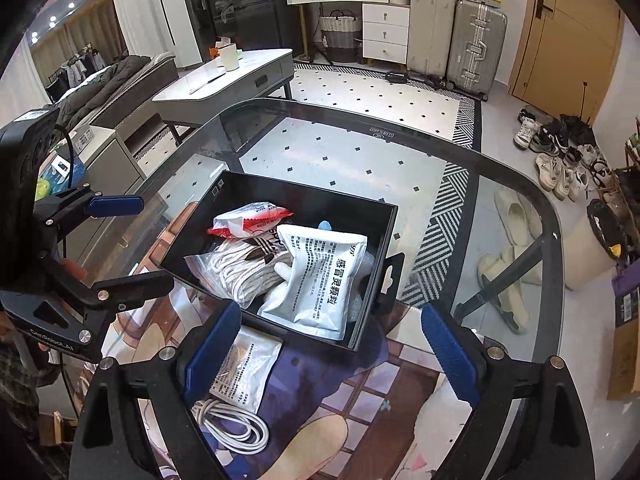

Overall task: Organize soft objects
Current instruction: 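Lower both sachets into the box and open both grippers, then move both grippers back over the remaining sachet and white cables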

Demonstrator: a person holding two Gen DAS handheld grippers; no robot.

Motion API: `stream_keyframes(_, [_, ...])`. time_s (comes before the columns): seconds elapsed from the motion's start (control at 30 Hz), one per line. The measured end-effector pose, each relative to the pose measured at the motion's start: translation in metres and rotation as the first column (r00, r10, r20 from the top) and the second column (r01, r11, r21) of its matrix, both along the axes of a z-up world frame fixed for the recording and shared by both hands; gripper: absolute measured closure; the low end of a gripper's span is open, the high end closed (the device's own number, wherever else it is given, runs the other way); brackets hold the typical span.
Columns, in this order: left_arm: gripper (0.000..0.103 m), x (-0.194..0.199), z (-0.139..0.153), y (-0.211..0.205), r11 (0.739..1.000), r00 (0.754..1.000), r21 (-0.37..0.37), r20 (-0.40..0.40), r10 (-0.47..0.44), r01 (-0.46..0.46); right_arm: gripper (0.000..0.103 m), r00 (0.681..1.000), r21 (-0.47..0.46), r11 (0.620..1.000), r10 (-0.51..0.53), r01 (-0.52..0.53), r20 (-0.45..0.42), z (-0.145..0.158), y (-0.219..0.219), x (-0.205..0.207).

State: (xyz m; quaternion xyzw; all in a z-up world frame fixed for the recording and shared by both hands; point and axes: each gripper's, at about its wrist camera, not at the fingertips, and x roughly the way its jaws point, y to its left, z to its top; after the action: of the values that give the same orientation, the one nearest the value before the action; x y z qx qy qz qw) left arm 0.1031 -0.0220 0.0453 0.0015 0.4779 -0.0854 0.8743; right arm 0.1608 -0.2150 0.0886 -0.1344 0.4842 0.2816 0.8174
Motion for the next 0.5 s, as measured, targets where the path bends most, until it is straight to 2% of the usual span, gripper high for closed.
stream_keyframes(0.5, [0.000, -0.033, -0.018, -0.005, 1.000, 0.999, -0.008, -0.022, -0.028, 0.028, 0.006, 0.999, -0.004, 0.999, -0.032, 0.032, -0.035, -0.020, -0.016, -0.023])
